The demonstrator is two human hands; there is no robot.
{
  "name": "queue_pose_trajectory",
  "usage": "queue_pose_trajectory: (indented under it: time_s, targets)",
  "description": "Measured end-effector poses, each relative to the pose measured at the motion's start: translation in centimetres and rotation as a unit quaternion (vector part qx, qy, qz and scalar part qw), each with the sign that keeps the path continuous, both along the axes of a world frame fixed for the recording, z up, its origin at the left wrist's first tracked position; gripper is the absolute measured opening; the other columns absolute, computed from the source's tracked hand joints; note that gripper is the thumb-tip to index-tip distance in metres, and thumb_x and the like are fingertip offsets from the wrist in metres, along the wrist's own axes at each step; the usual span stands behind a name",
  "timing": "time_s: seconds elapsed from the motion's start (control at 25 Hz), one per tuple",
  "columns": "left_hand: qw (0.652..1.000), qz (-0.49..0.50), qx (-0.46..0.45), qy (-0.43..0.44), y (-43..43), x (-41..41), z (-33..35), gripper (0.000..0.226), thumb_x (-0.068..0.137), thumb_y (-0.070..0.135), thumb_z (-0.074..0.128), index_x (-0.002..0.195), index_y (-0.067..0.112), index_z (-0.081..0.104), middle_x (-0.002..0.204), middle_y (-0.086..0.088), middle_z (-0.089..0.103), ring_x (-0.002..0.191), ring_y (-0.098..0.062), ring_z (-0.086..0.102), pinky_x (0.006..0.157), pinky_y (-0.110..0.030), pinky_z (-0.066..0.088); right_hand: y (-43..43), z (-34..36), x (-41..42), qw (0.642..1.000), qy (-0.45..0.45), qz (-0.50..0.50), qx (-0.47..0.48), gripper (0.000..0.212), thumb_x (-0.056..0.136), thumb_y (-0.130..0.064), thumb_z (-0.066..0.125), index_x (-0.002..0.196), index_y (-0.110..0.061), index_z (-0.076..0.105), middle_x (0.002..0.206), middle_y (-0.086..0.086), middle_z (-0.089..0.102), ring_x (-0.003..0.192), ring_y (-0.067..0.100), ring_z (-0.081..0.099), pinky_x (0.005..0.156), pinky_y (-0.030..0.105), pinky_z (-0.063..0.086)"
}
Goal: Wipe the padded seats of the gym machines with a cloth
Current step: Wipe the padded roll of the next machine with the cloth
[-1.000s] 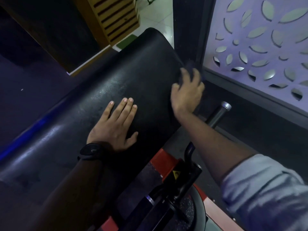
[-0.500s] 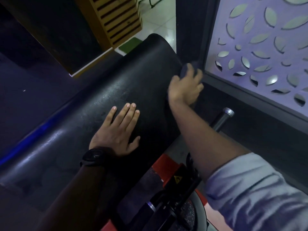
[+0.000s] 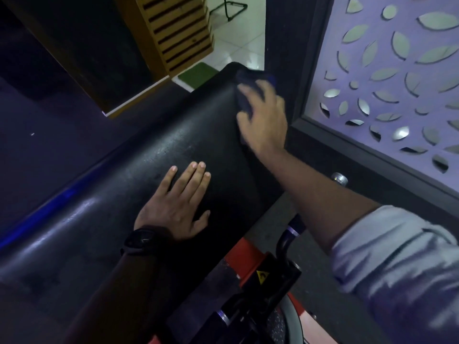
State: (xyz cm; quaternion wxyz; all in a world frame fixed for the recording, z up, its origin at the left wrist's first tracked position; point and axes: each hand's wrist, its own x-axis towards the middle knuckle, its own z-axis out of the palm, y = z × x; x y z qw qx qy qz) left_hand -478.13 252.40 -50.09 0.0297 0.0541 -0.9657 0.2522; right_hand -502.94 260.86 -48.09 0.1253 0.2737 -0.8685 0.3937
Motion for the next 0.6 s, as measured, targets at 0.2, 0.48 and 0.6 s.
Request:
queue_pose_trajectory:
  time_s: [0.2,0.48,0.6]
  targets:
    - [1.0,-0.001,0.011,0.013,0.1,0.0,-0.1,0.078,0.092,0.051,0.036,0.152,0.001,0.04,0.161,-0.019,0.034,0.149,-0.03,0.034,0.123,-0.051,0.016,-2.6,1.1,6.2,0.991,0.103,0.071,0.042,0.06,0.084,-0.03,0.064,0.142,-0.034,0.054,0.153,0.002,0.042,0.119,0.033,0.05,0.095,0.043,0.047]
    - [1.0,-0.007,0.005,0.022,0.0,0.0,-0.3,0.077,0.093,0.05,0.037,0.152,0.001,0.04,0.161,-0.019,0.035,0.149,-0.03,0.034,0.123,-0.051,0.016,-1.5,-0.3,5.8,0.995,0.084,0.027,0.042,0.059,0.082,-0.03,0.061,0.141,-0.032,0.056,0.153,0.003,0.044,0.12,0.034,0.05,0.095,0.045,0.049]
    - [0.999,-0.013,0.0,0.034,-0.1,-0.1,-0.4,0.077,0.093,0.05,0.038,0.153,0.001,0.039,0.161,-0.019,0.034,0.149,-0.03,0.033,0.123,-0.052,0.019,0.6,-1.7,2.6,0.958,0.213,0.17,0.086,0.058,0.079,-0.031,0.056,0.137,-0.031,0.06,0.149,0.004,0.049,0.115,0.037,0.054,0.091,0.046,0.052]
